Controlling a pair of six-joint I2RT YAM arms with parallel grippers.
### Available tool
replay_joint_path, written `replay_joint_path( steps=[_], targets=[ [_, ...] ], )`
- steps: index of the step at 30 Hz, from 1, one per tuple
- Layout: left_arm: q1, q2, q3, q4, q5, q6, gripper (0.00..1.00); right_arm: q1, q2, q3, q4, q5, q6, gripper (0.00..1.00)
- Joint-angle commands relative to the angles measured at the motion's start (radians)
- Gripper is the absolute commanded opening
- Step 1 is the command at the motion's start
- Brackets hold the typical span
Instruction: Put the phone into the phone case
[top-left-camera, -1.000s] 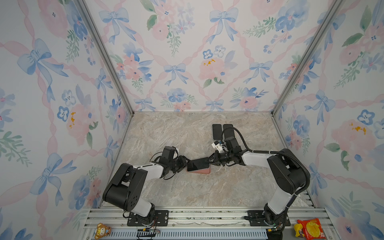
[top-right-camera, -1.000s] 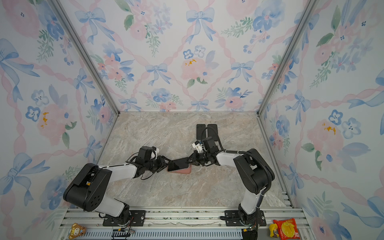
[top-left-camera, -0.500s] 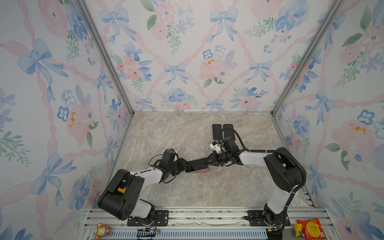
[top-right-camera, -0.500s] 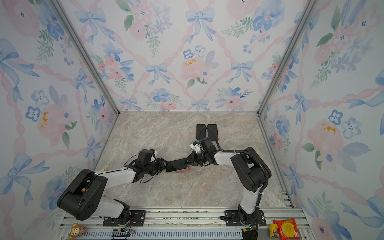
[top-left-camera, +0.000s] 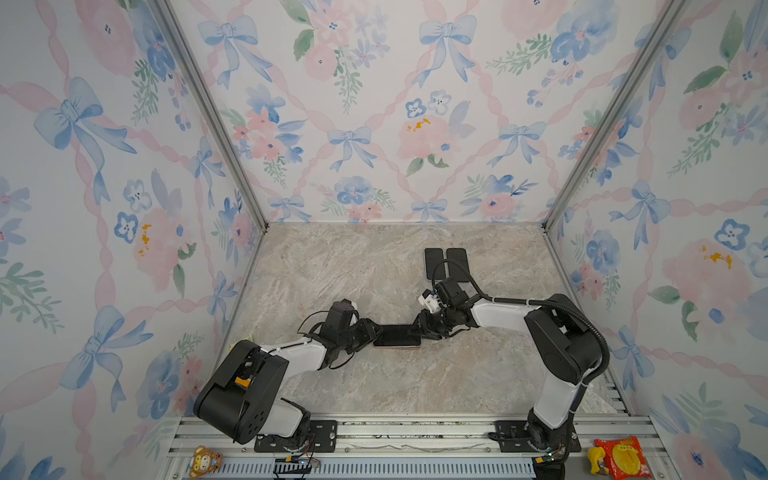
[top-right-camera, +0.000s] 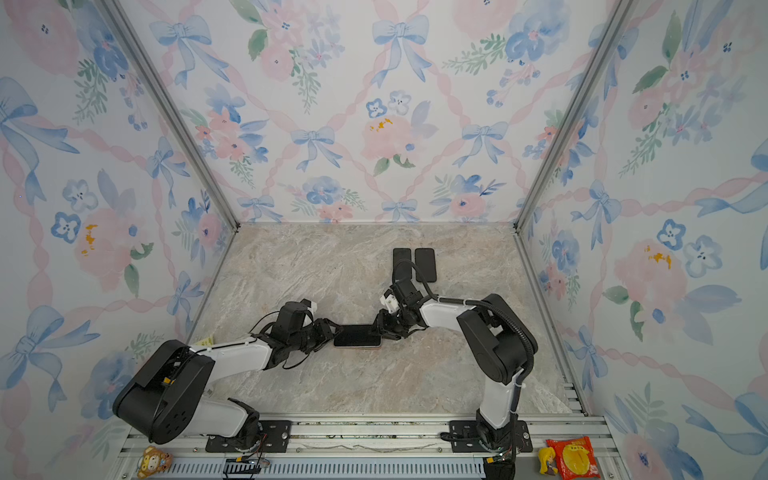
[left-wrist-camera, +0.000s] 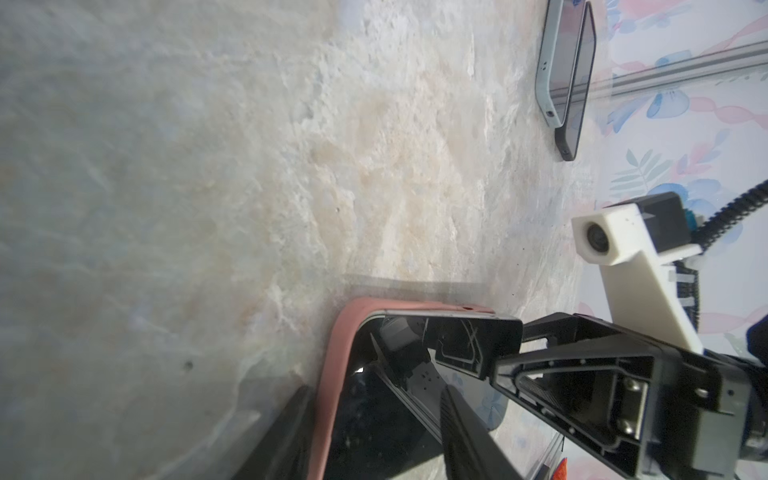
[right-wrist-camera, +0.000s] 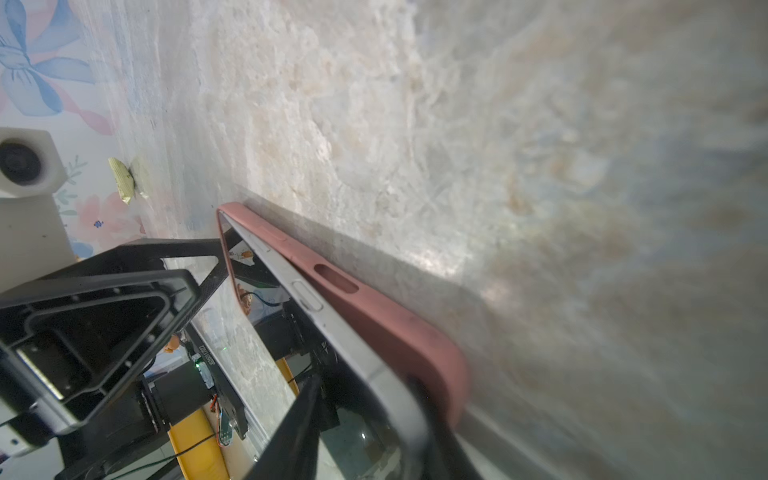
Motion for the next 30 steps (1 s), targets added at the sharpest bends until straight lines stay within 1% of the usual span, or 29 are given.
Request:
replay_joint_path(
  steps=[1,4,10,15,23,30],
  targets=[
    [0.011,0.006,0.003,-0.124,0.061,0.035,0.51,0.017,-0.011,0.009,-0.18,0.126,-0.069,0.44],
    [0.029,-0.004,0.02,-0.159,0.043,0.063,0.51,0.02,-0.029,0.026,-0.222,0.157,-0.091,0.5],
    [0.031,-0.002,0.039,-0.207,0.014,0.092,0.52,0.035,-0.055,0.079,-0.314,0.224,-0.131,0.65],
    [0.04,-0.035,0.041,-0.255,-0.015,0.115,0.53,0.05,-0.069,0.094,-0.352,0.27,-0.142,0.74],
    [0.048,-0.073,0.044,-0.305,-0.028,0.146,0.54,0.073,-0.089,0.118,-0.398,0.332,-0.151,0.8],
    [0.043,-0.09,0.051,-0.322,-0.016,0.149,0.54,0.088,-0.105,0.13,-0.413,0.363,-0.145,0.82]
  ],
)
